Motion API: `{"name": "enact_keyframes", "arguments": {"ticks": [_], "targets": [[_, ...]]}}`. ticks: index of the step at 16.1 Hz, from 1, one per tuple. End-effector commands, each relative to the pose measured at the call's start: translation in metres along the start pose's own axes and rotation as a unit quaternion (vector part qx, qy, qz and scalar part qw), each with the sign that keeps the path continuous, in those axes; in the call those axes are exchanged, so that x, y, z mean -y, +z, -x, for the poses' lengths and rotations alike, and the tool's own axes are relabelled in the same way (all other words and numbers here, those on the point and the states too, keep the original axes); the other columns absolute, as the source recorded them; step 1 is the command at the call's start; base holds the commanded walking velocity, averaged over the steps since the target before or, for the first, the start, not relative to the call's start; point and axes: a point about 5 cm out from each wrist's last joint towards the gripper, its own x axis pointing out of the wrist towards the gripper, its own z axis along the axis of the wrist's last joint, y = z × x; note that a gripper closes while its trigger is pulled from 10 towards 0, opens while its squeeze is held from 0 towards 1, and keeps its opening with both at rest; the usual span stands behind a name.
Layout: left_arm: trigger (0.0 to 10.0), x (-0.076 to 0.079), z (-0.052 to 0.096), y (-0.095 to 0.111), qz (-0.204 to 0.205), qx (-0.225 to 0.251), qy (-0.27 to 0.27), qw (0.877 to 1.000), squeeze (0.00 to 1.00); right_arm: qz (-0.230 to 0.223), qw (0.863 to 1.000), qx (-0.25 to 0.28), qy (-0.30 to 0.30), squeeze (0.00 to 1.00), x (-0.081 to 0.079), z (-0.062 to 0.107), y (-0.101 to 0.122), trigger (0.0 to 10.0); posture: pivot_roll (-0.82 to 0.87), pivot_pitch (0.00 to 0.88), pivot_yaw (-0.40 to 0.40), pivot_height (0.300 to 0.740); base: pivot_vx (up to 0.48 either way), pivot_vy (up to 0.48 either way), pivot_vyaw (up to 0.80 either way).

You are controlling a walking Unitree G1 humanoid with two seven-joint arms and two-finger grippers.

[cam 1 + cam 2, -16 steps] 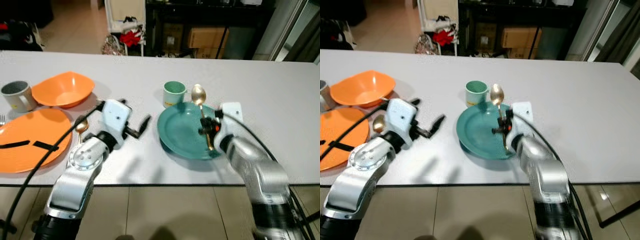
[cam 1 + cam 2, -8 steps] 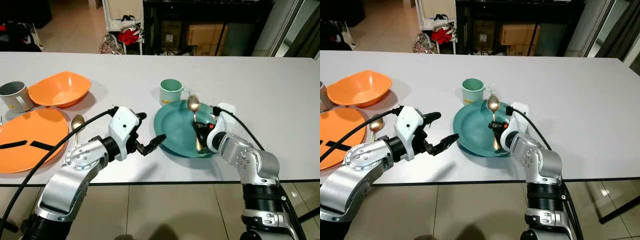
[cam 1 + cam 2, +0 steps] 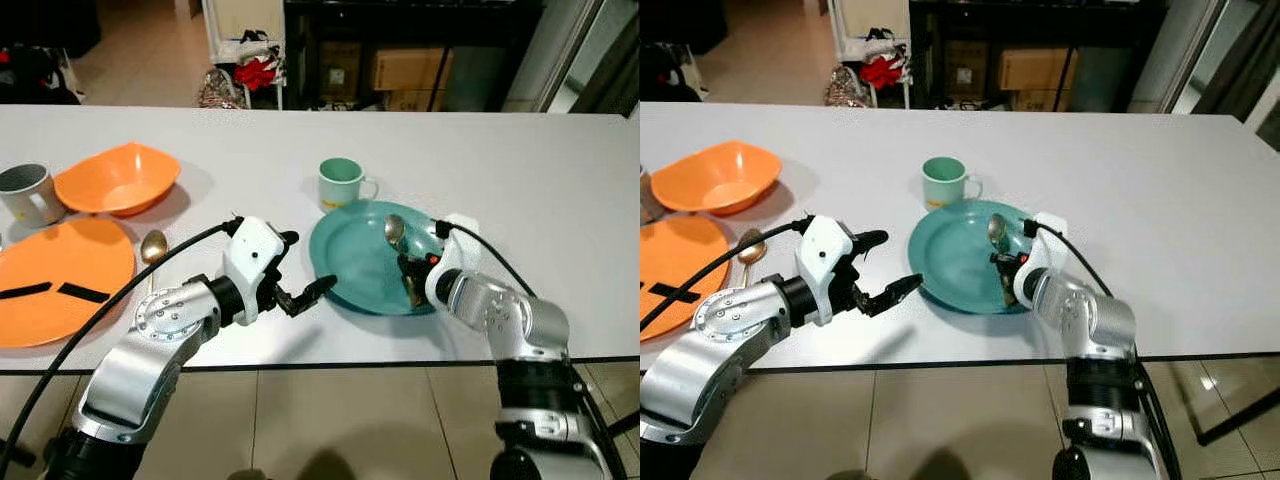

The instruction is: Setting the table

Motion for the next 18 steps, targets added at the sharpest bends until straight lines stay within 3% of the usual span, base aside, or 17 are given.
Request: {"name": "enact_keyframes", "arguments": {"ticks": [1,3,4,5,7,11,13,15,16,18], "targets": [[10.0,0.002,0.0,0.004,-0.011,0.001,-0.009,1.0,0.0,-0.001,1.0,-0.008,0.01,0.0,0.002,-0.001,0.002,10.0,0.1,0.0,-0.002,0.74,0.0,0.0,0.0],[10.0,0.001,0.0,0.004,-0.012,0.001,-0.007,1.0,0.0,0.004,1.0,-0.01,0.006,0.0,0.005,-0.002,0.004,10.0,0.1,0.0,-0.004,0.74,0.0,0.0,0.0],[10.0,0.001,0.0,0.004,-0.013,0.002,-0.006,1.0,0.0,0.004,1.0,-0.007,0.004,0.06,0.006,-0.002,0.006,10.0,0.1,0.0,-0.008,0.74,0.0,0.0,0.0],[10.0,0.001,0.0,0.004,-0.014,0.002,-0.005,1.0,0.0,0.002,1.0,-0.006,0.004,0.78,0.007,-0.002,0.007,10.0,0.1,0.0,-0.009,0.74,0.0,0.0,0.0],[10.0,0.002,0.0,0.004,-0.015,0.002,-0.005,1.0,0.0,0.003,1.0,-0.004,0.005,1.0,0.007,-0.002,0.007,10.0,0.1,0.0,-0.009,0.74,0.0,0.0,0.0],[10.0,0.002,0.0,0.005,-0.016,0.006,-0.003,1.0,0.0,0.037,0.999,0.015,-0.003,1.0,0.006,0.008,0.015,10.0,0.1,0.0,-0.011,0.74,0.0,0.0,0.0],[10.0,0.0,0.002,0.009,-0.01,0.017,0.015,1.0,0.0,0.104,0.994,0.038,-0.004,1.0,0.002,0.028,0.022,10.0,0.1,0.0,-0.012,0.74,0.0,0.0,0.0],[10.0,-0.003,0.006,0.011,-0.001,0.026,0.045,0.999,0.0,0.161,0.983,0.09,0.014,1.0,-0.008,0.052,0.029,10.0,0.09,0.0,-0.013,0.74,0.0,0.0,0.0],[10.0,-0.008,0.01,0.012,-0.001,0.028,0.078,0.997,0.0,0.18,0.973,0.144,0.022,1.0,-0.017,0.066,0.032,10.0,0.09,0.0,-0.013,0.74,0.0,0.0,0.0],[10.0,-0.017,0.017,0.011,0.011,0.039,0.151,0.988,0.0,0.177,0.963,0.202,0.027,1.0,-0.028,0.081,0.027,10.0,0.08,0.0,-0.011,0.74,0.0,0.0,0.8]]}}
